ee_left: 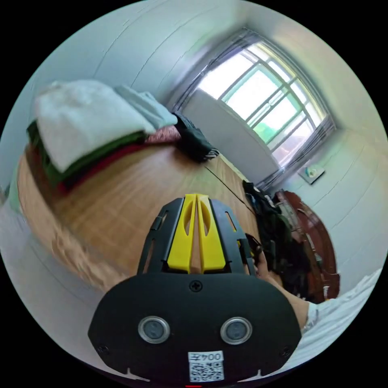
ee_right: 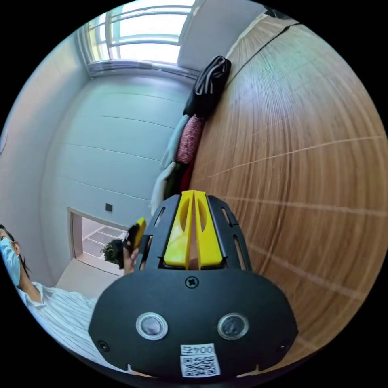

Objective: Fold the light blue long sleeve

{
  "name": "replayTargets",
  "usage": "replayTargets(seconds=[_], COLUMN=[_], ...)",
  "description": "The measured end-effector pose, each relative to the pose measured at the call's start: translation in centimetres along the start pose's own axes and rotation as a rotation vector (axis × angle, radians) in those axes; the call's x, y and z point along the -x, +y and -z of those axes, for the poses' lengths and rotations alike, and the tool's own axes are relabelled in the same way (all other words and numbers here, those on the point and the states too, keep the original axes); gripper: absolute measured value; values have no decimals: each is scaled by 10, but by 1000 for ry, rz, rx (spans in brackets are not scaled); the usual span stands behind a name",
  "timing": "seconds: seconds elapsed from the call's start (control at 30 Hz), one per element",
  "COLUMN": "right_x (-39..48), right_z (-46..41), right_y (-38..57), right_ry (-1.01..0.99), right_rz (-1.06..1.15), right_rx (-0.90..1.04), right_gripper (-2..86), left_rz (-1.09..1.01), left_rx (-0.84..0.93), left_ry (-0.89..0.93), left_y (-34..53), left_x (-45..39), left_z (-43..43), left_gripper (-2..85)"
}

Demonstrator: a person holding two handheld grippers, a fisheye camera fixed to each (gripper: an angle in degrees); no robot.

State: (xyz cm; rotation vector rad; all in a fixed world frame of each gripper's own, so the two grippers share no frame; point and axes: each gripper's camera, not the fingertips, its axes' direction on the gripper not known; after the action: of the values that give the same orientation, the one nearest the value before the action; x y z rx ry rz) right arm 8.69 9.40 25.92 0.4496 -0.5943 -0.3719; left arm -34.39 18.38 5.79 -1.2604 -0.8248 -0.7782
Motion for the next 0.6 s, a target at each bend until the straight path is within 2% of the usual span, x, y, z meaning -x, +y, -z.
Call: replayTargets(seconds=[0.07,0.13,0.27,0.47,0.6], right_x=[28,43,64,97,111], right_z=[40,73,162,243,266], right_y=[40,76,169,284,331], right_ry=[78,233,527,879,899], right_rz=[41,50,18,38,68], right_rx=[12,8,-113,-313,-426], right_gripper=[-6,-4,17,94,64], left_rz=[122,132,-37,-96,-114], left_rx=[58,133,210,323,360], left_ry=[74,92,-11,83,117], left_y=[78,118,150,194,227], left_x=[39,54,57,79,91], left_z=[54,80,120,101,89], left_gripper=[4,4,6,5,4])
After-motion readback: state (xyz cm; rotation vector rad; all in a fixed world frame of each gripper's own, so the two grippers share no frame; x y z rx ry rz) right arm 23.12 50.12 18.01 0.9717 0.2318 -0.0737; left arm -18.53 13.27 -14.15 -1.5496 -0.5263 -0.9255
